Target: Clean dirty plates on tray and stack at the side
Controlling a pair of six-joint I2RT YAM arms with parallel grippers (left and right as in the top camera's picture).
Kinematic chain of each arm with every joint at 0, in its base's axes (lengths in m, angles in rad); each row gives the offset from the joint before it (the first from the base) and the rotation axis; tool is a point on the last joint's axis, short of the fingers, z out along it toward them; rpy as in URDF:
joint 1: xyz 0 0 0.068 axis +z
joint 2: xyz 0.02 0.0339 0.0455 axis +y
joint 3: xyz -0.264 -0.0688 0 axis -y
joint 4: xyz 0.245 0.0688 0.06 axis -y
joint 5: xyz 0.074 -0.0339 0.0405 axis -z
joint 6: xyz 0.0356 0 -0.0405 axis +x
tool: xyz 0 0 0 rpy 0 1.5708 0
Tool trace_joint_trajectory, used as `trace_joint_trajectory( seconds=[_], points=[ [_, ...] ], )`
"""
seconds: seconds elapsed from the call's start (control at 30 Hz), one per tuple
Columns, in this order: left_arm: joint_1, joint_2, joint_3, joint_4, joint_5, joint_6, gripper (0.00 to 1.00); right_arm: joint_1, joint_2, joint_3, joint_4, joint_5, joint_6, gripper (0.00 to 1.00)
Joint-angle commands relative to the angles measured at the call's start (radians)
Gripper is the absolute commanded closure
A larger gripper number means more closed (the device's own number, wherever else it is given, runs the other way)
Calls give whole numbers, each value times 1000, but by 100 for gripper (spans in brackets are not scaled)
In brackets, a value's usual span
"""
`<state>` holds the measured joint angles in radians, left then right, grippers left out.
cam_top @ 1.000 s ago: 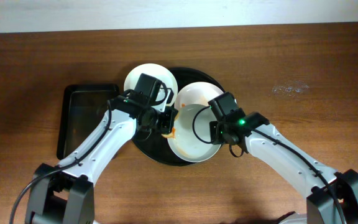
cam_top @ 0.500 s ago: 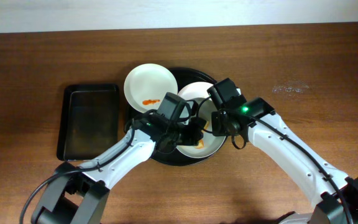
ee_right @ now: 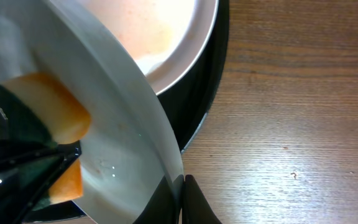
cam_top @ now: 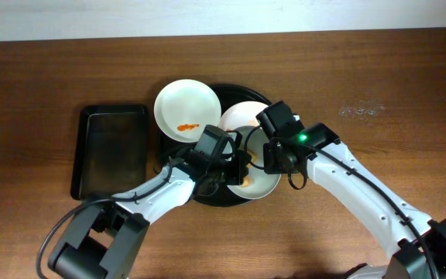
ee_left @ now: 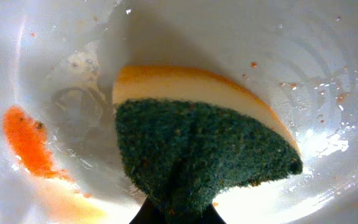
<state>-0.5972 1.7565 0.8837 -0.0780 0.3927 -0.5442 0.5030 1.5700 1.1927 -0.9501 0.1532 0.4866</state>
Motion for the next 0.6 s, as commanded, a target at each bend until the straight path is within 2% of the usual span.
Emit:
trace_joint_trajectory(
  seconds=[0.0,0.37,0.57],
  points=[
    [-5,84,-17,41,-8,-9,100,29,-8,12,11,-51,20,96],
    [-4,59,-17,33,-157,-9,100,29,-8,12,-4,-51,20,96],
    [-4,0,-17,-28,-329,-8,100,29,-8,12,-4,-51,20,96]
  ],
)
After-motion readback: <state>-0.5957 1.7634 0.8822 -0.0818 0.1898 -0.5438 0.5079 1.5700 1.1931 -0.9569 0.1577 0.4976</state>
